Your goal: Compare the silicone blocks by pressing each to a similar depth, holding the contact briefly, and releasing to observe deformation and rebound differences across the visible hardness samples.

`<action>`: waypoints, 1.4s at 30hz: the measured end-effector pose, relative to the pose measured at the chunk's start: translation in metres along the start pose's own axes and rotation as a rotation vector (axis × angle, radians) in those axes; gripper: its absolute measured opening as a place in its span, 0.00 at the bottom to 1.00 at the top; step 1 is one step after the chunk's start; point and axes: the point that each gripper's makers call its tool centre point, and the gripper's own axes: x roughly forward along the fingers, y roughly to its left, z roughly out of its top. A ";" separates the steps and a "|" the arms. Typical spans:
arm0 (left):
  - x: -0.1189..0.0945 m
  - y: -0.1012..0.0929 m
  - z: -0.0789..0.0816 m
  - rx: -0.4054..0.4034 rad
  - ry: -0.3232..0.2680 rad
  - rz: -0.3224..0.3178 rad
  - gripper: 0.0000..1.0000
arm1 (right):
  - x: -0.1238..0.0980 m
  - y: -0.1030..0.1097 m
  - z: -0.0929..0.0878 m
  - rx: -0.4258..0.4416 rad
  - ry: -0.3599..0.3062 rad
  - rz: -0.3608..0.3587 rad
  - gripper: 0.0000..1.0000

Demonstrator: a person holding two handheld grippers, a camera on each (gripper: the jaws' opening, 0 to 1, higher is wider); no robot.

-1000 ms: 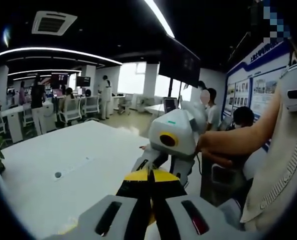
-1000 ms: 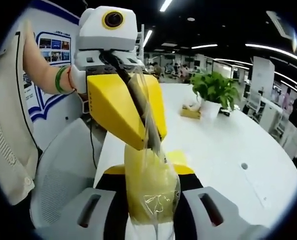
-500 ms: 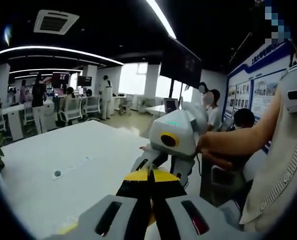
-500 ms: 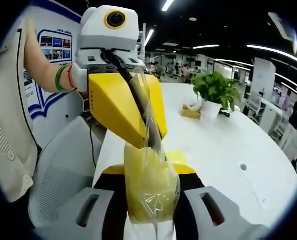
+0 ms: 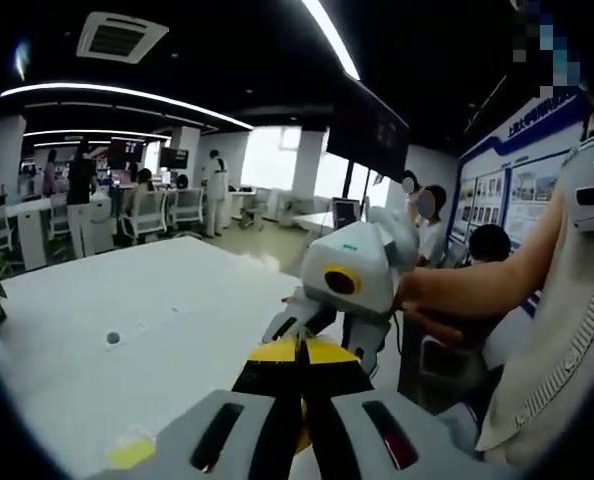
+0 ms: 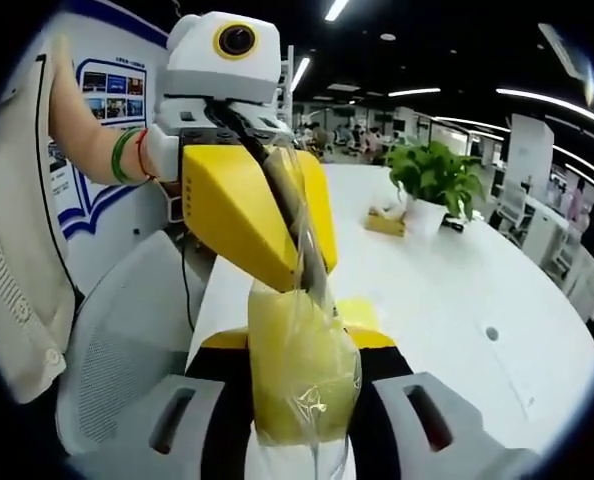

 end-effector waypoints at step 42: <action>0.022 0.044 -0.053 -0.115 0.045 0.095 0.00 | -0.085 -0.006 -0.027 0.276 -0.208 -0.349 0.82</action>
